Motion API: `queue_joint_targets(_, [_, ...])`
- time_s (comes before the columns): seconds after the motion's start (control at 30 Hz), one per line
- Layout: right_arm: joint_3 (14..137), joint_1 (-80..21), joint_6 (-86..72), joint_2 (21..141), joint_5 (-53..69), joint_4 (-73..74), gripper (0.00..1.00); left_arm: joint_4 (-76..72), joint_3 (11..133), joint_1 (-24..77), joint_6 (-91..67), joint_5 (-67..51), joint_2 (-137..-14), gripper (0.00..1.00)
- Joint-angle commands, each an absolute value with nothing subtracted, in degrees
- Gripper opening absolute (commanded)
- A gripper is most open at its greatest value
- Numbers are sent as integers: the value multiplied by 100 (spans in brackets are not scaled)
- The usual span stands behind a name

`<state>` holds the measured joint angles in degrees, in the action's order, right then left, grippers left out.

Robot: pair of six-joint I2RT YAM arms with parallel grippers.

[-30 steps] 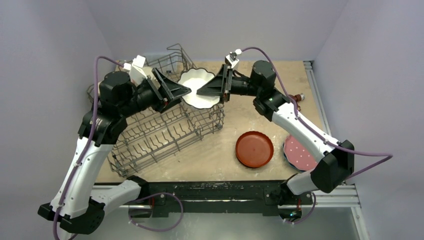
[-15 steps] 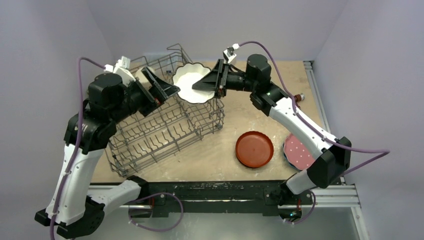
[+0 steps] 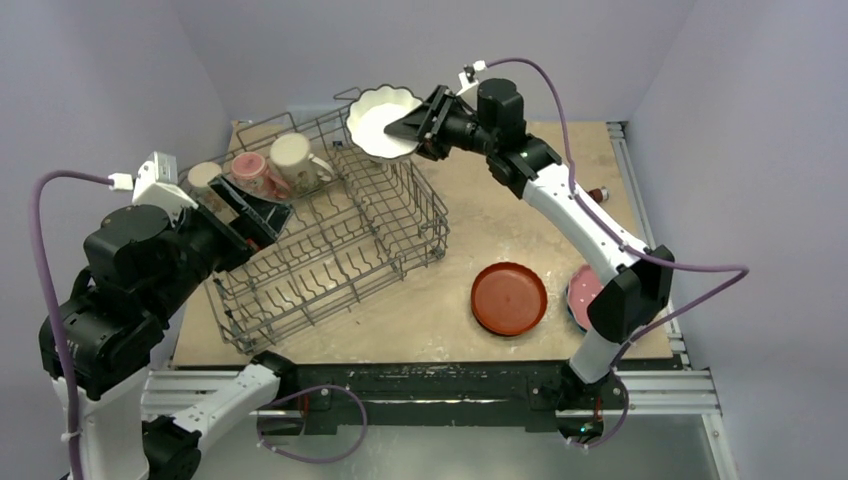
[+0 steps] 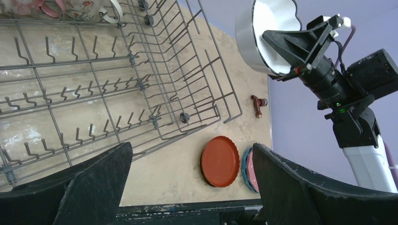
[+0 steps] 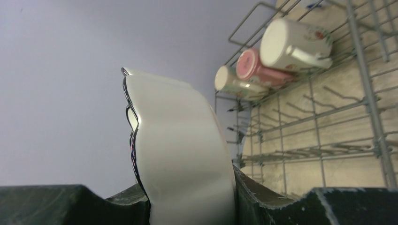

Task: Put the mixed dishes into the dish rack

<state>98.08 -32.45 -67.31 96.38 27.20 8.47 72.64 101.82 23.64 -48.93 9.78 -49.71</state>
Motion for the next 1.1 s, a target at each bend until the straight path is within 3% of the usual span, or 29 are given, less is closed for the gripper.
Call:
queue_joint_targets(0.0, [10634, -3417, -6305, 9896, 1684, 1136, 0, 7615, 10465, 2329, -4608, 1006, -4966, 98])
queue_joint_targets(0.23, [12397, -3945, -5281, 11055, -230, 2551, 0, 8147, 11062, 2329, -4020, 677, -5045, 98])
queue_joint_targets(0.47, [14239, -4461, -3735, 12290, -2041, 3206, 0, 9473, 12912, 2329, -2886, 932, -5879, 99])
queue_joint_targets(0.53, [14364, -4573, -3357, 12441, -2385, 3112, 0, 9814, 13327, 2329, -2653, 890, -6051, 99])
queue_joint_targets(1.07, [14310, -5276, -342, 13403, -4728, 1489, 0, 10002, 13048, 2330, -2049, 524, -5963, 100])
